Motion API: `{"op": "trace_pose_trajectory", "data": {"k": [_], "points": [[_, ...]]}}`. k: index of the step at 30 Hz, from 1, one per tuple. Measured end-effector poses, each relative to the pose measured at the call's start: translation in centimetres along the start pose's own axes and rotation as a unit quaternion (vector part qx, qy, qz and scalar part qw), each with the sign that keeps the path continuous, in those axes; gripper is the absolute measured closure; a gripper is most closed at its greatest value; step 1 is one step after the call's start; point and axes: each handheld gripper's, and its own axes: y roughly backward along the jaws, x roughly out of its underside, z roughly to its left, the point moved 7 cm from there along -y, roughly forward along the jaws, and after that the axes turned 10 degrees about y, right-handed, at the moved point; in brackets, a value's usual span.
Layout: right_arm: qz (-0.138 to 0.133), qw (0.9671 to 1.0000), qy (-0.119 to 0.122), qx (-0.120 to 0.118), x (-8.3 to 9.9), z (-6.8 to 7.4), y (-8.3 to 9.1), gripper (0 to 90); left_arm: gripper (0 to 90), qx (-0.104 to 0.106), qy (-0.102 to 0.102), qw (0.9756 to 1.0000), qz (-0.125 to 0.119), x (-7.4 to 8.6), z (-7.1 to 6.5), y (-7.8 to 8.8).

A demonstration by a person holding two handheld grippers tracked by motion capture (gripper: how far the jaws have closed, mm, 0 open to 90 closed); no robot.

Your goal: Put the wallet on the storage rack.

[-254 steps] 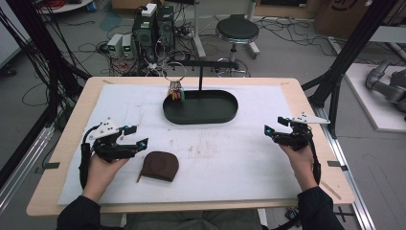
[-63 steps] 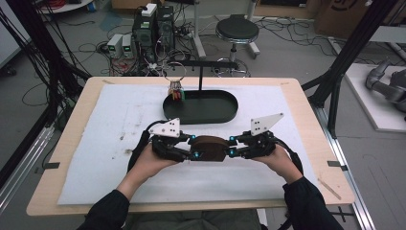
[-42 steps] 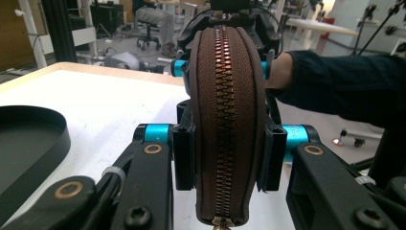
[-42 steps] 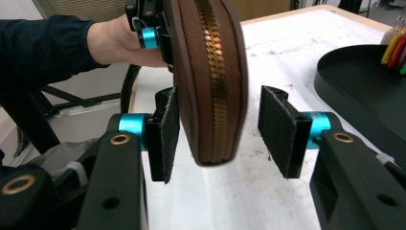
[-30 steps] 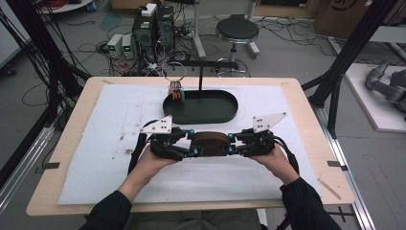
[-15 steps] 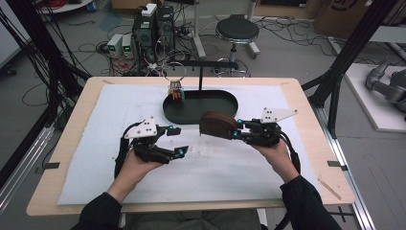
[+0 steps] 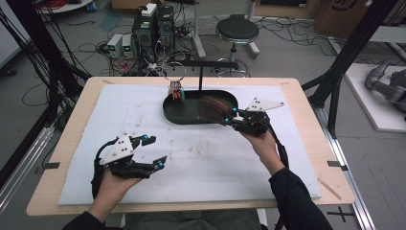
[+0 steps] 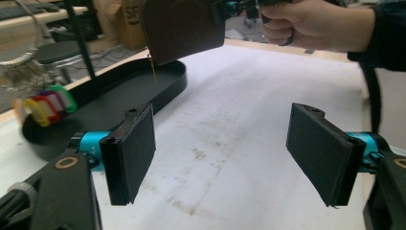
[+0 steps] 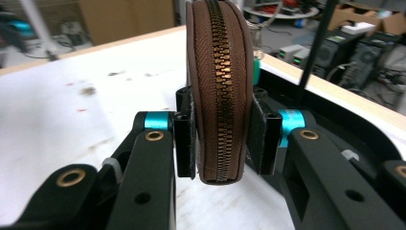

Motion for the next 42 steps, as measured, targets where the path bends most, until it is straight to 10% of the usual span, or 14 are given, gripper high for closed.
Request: {"op": "trace_pose_trajectory", "data": {"k": [25,42], "points": [[0.018,0.9979,-0.049,0.039,0.6,-2.2,-8.6,68.7,25.3,-0.028,-0.008,0.9995,-0.015,0.5,0.5,0.5],[0.043,0.9942,-0.071,0.067,3.0,-3.8,-10.9,68.1,25.3,-0.031,-0.008,0.9993,-0.022,0.4,0.6,0.5]]}}
